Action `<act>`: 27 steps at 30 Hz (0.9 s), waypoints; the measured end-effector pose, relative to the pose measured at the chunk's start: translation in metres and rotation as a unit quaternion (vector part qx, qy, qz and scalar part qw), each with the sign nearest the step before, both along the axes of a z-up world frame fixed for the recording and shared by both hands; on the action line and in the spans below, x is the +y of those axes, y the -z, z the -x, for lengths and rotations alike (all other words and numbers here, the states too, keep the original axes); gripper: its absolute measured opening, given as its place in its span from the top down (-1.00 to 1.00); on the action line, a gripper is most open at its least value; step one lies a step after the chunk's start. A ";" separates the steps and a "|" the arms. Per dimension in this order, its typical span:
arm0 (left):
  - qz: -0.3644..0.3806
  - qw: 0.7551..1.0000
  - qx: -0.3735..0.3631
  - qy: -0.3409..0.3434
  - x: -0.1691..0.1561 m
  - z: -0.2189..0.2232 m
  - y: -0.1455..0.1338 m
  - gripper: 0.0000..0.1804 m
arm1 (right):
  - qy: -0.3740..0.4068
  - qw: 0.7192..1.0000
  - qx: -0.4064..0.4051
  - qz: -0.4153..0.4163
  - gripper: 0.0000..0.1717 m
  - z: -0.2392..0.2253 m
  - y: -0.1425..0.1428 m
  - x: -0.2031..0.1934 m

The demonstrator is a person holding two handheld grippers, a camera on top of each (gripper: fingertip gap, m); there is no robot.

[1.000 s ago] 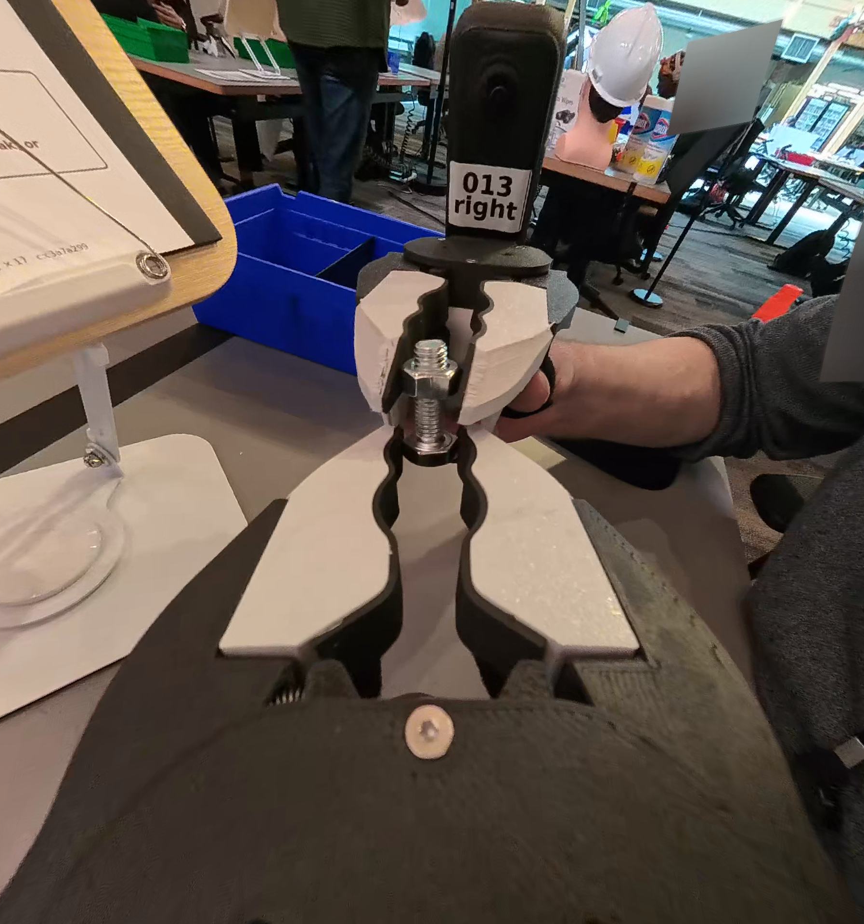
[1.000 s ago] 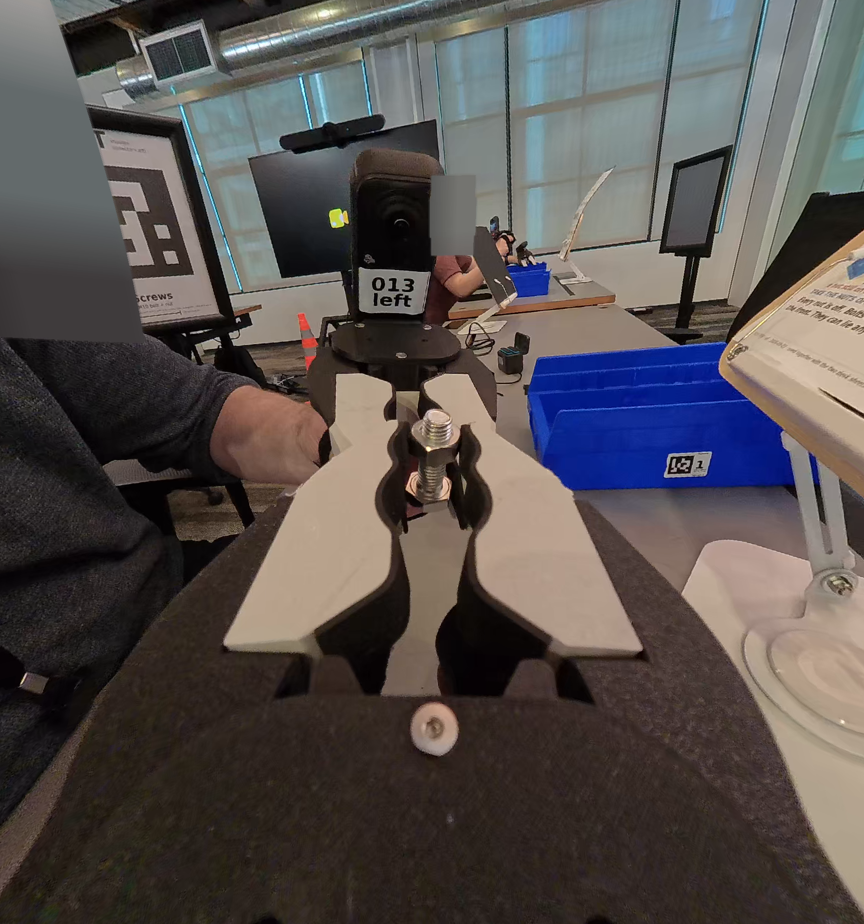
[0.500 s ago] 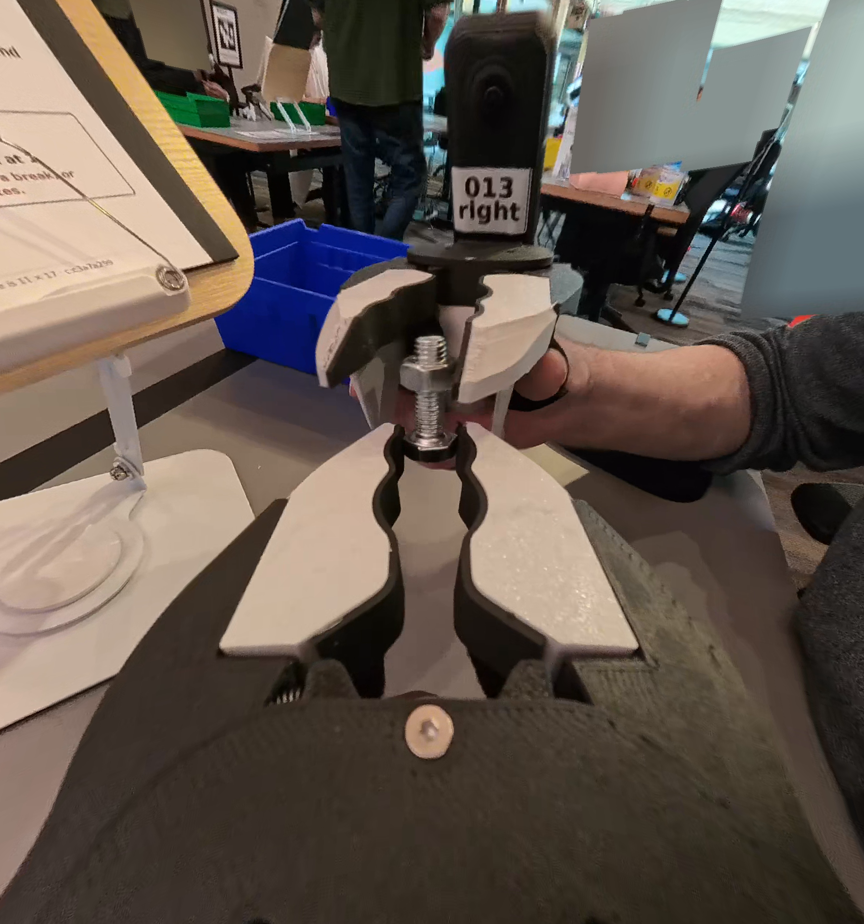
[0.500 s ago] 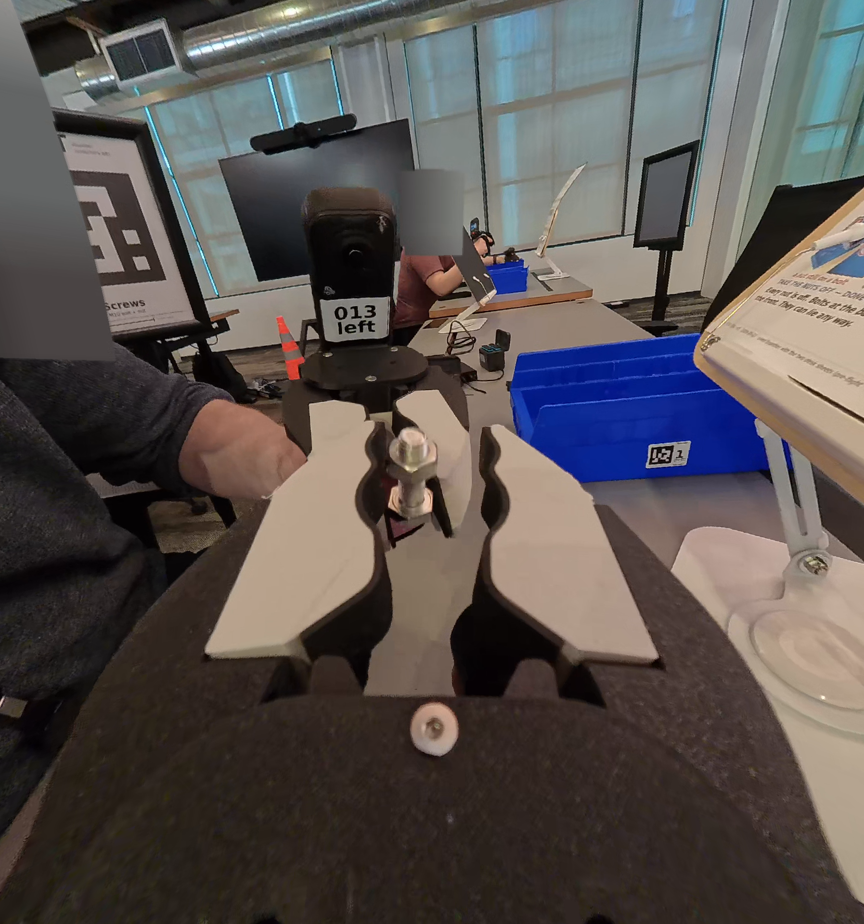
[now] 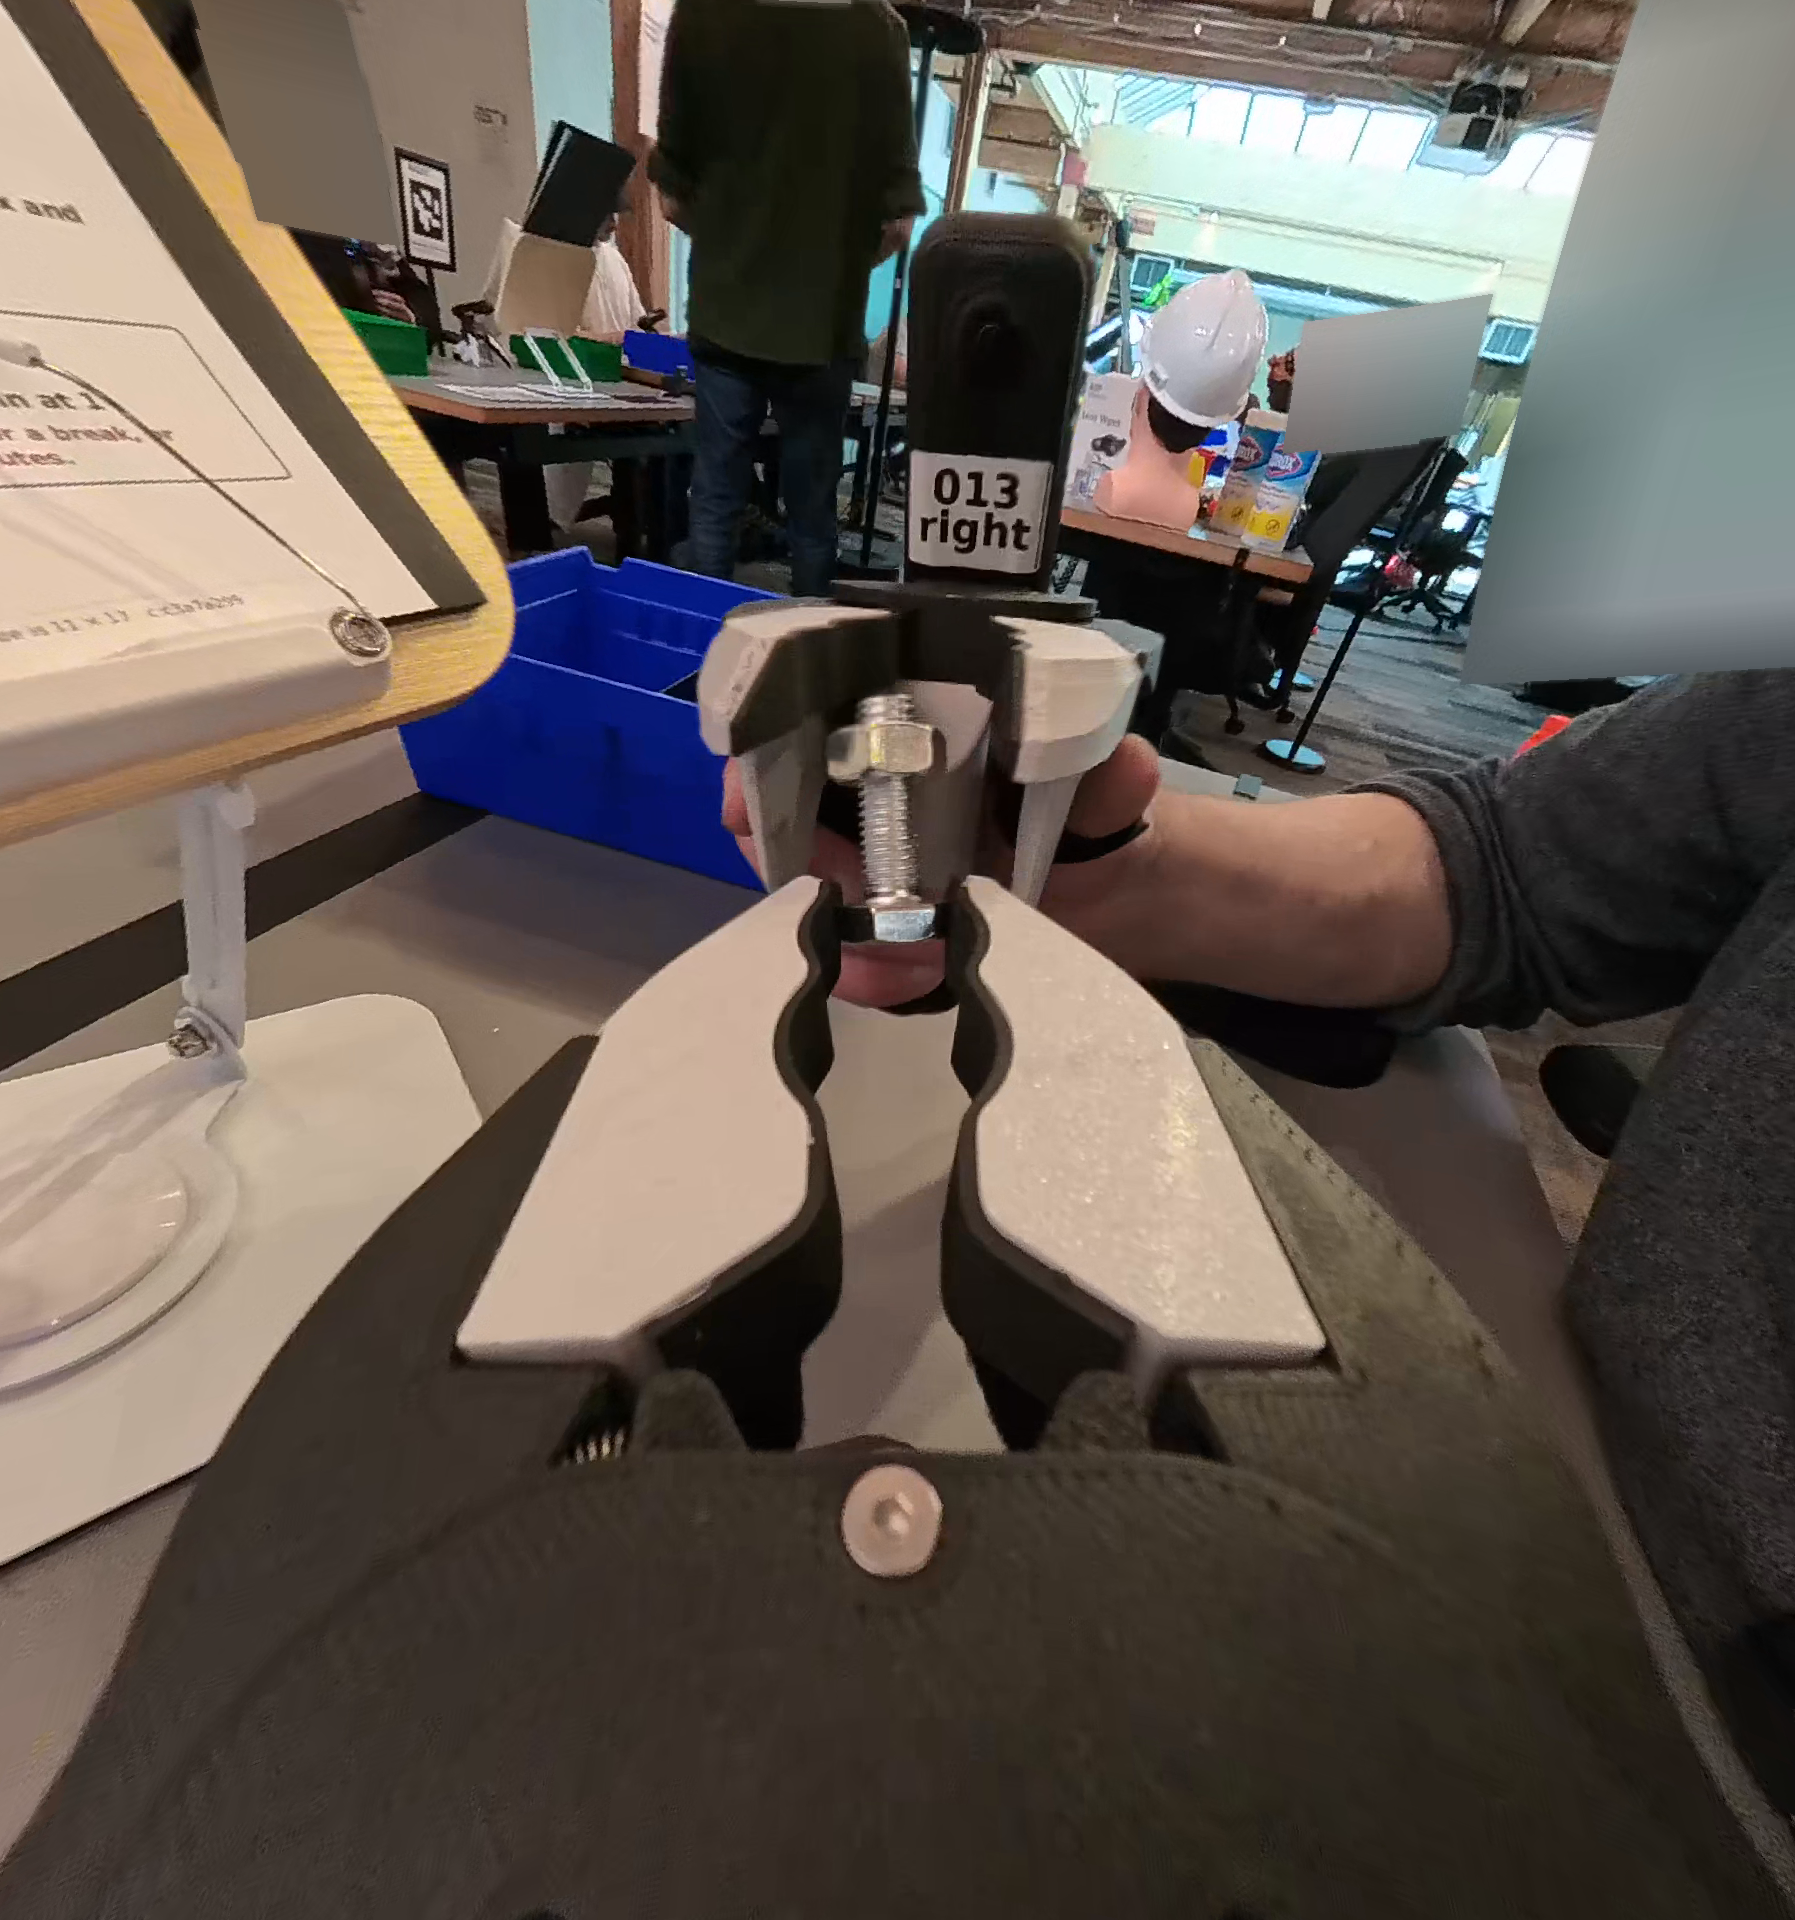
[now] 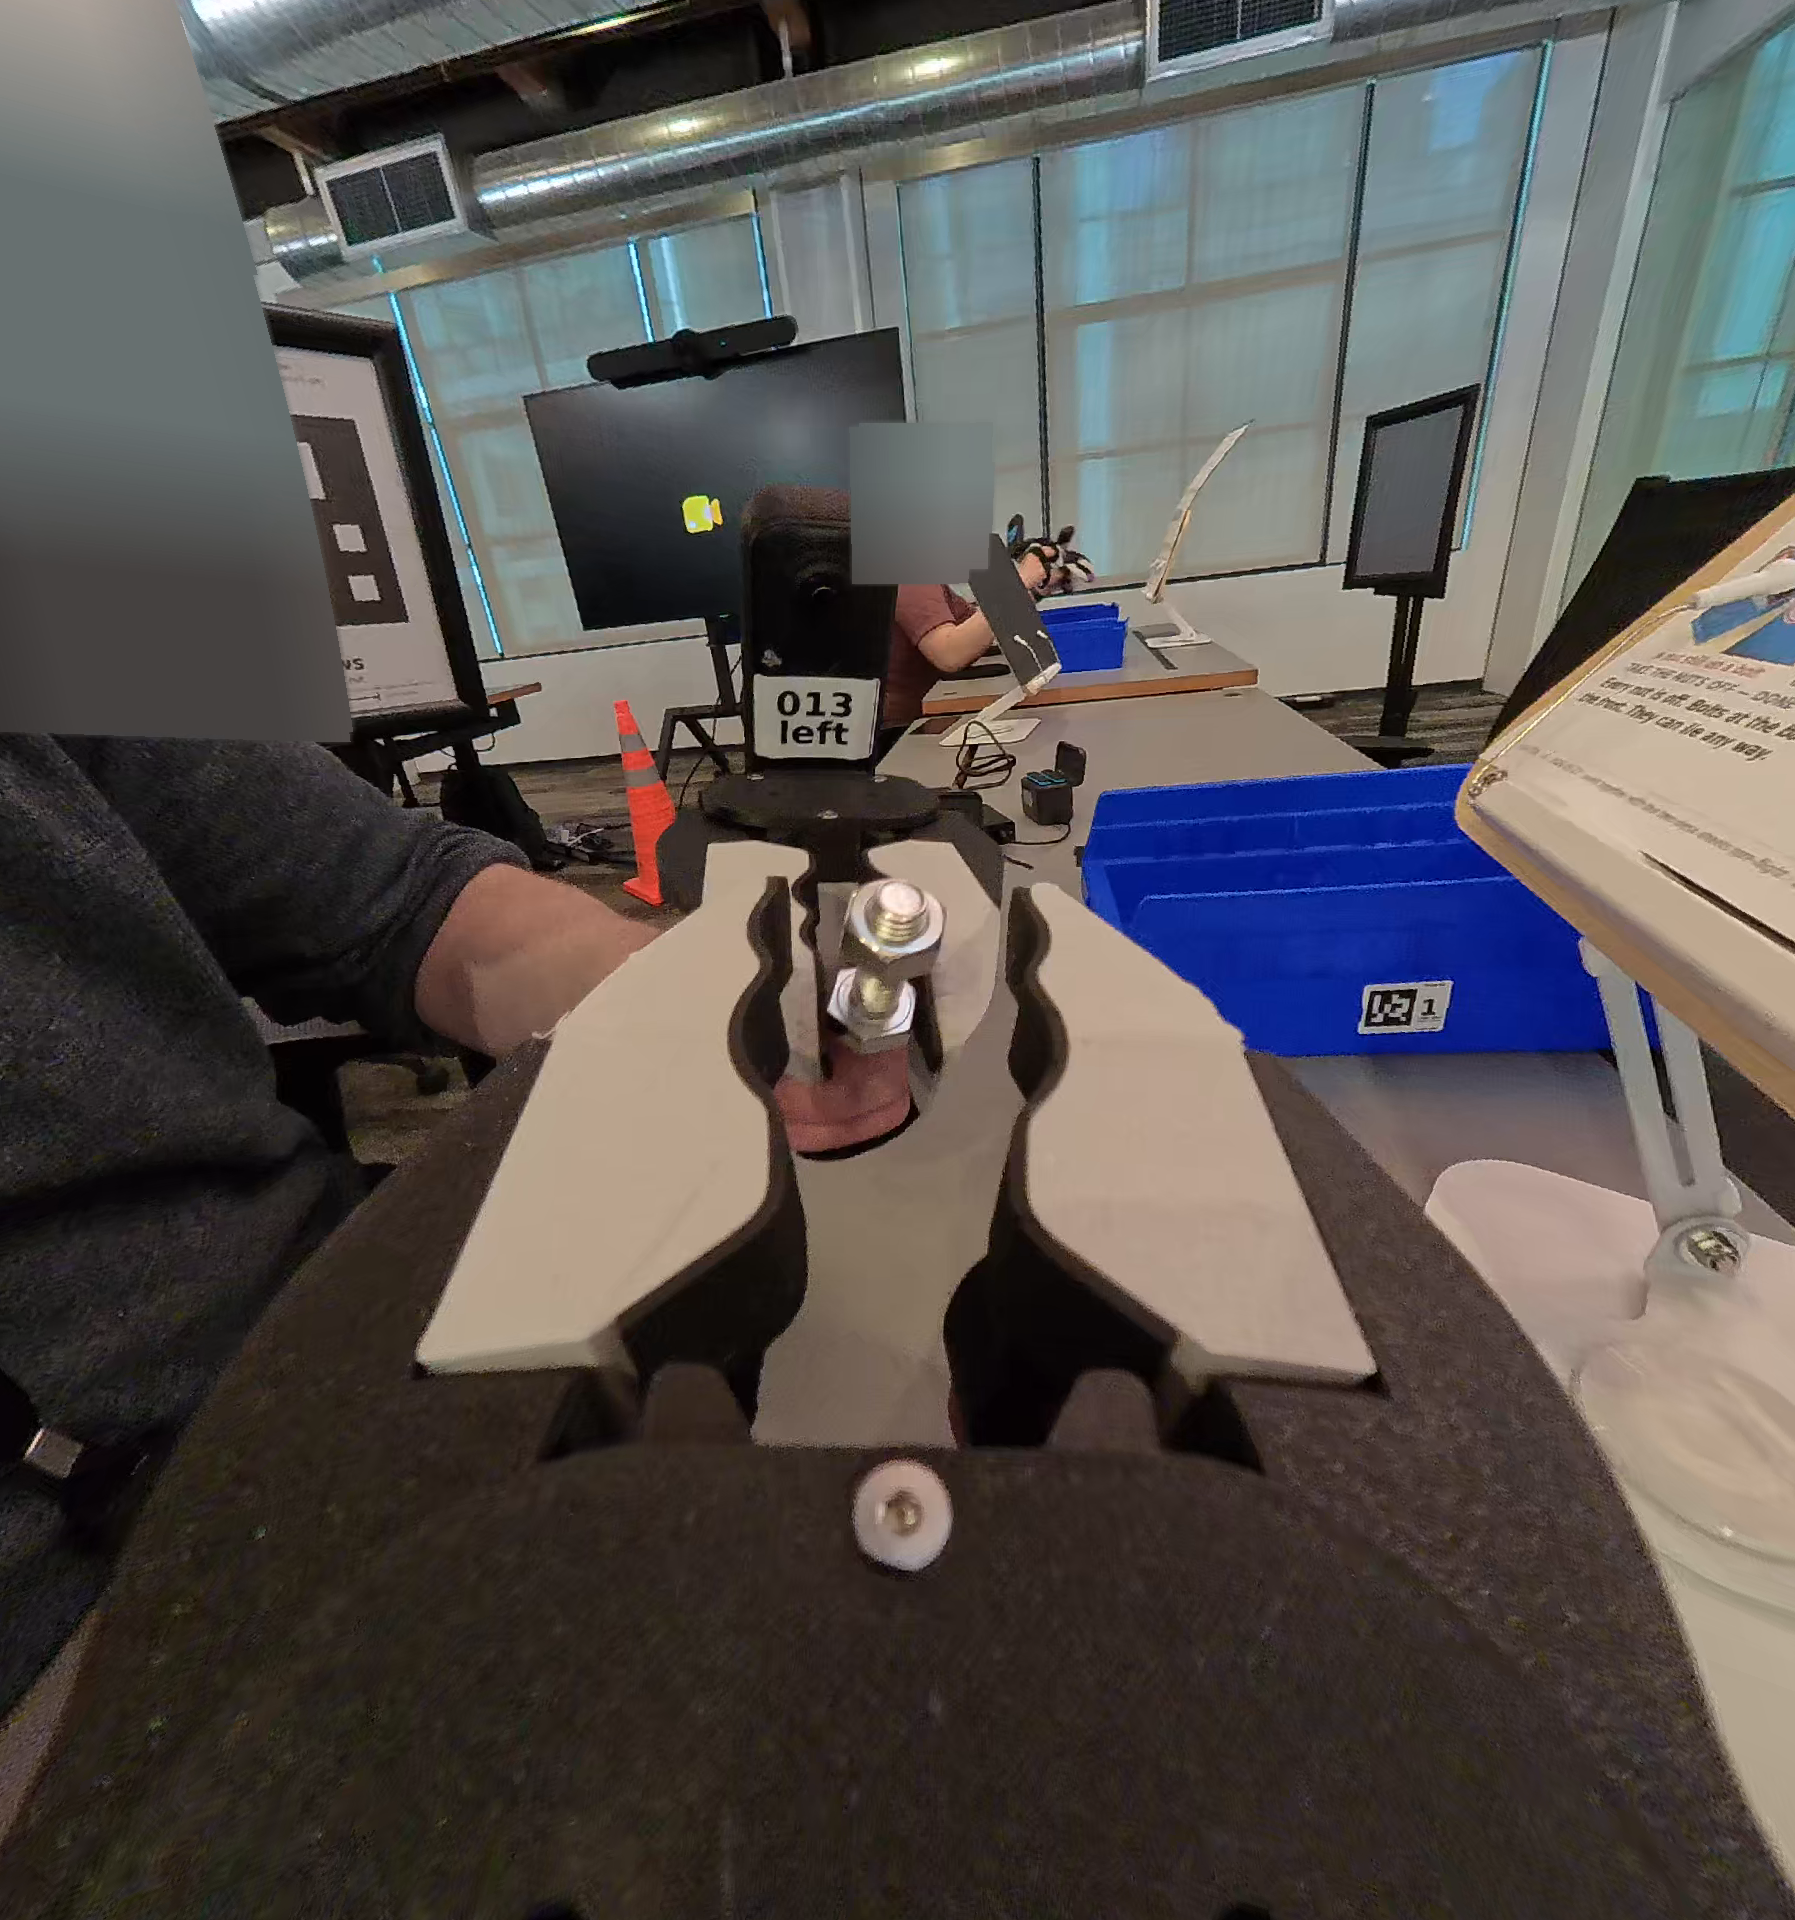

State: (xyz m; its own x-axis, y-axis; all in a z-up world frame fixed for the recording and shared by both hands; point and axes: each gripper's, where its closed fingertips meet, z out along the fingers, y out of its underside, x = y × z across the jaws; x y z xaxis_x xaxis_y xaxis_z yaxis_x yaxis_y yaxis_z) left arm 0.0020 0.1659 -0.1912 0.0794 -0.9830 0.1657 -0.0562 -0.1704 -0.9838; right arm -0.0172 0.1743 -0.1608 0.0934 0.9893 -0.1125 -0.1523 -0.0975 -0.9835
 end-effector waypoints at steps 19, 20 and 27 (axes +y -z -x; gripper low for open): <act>-0.001 1.000 -0.007 0.023 -0.007 -0.003 0.003 0.79 | -0.019 1.000 -0.022 0.005 0.77 0.004 0.005 -0.009; -0.008 1.000 0.001 0.020 -0.007 -0.004 0.005 0.79 | -0.016 0.999 -0.030 0.001 0.78 0.005 0.006 -0.009; -0.044 0.997 0.057 0.022 -0.010 -0.009 0.018 0.73 | -0.010 0.995 -0.096 -0.023 0.78 0.011 0.017 -0.013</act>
